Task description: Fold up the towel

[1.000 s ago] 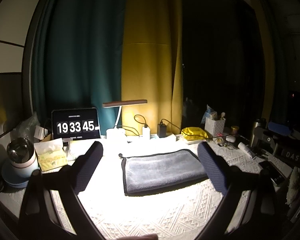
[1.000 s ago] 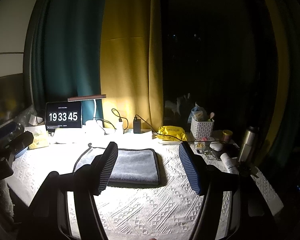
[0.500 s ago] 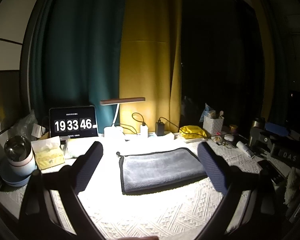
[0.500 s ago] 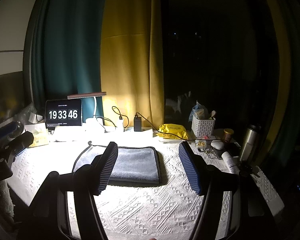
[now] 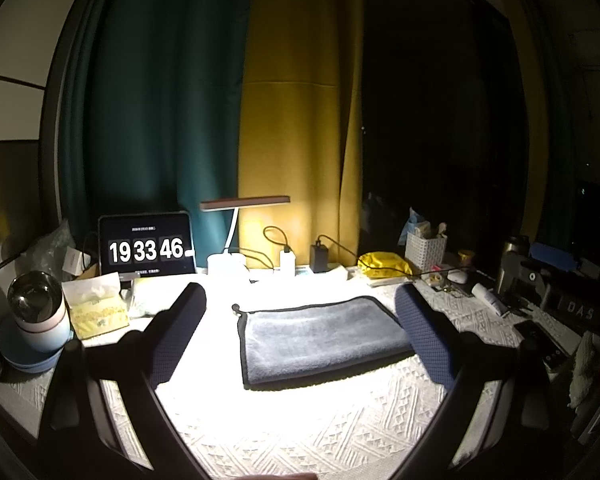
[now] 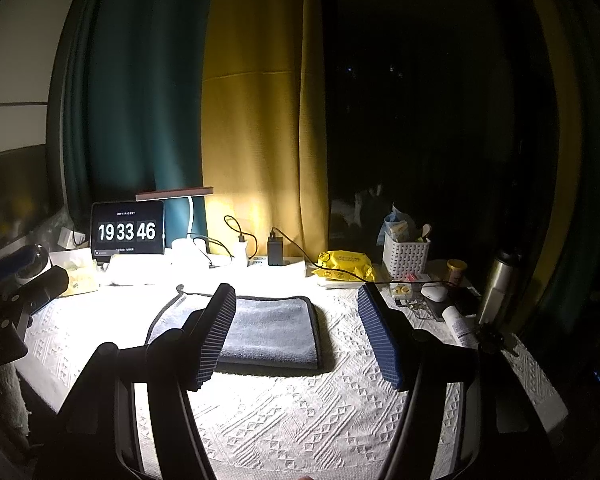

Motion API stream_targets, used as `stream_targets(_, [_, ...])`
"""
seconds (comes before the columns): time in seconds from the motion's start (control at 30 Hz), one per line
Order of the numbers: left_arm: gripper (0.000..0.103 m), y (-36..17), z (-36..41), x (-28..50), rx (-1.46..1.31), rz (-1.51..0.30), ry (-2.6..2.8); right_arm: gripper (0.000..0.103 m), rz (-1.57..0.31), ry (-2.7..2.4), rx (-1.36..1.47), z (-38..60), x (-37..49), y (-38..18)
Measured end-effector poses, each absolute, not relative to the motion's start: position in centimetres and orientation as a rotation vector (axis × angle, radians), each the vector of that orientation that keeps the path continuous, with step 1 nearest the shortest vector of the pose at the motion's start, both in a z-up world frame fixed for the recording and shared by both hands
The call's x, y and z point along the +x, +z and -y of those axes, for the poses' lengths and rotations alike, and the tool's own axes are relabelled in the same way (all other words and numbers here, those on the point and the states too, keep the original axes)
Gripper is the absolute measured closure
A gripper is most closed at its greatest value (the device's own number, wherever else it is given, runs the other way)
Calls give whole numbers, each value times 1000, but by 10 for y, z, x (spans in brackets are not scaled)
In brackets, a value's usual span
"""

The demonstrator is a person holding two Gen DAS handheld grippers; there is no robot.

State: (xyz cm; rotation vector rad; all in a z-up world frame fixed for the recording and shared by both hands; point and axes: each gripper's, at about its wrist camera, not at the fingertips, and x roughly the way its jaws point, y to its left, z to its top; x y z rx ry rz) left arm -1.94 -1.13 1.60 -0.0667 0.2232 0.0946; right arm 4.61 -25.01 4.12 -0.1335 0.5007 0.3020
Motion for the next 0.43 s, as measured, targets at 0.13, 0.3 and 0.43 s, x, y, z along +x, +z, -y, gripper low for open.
stream_targets(0.13, [7,16,11,-19,-67,-224,94,36,-501,301,-133,250,46,41])
stream_targets(0.3, [7,15,12,-18,-68,-229,89,36,-504,302,-133,250,46,40])
stream_targets(0.43, [7,12,11,-15,-84,-238,79,36,-512,304,-137,248,47,38])
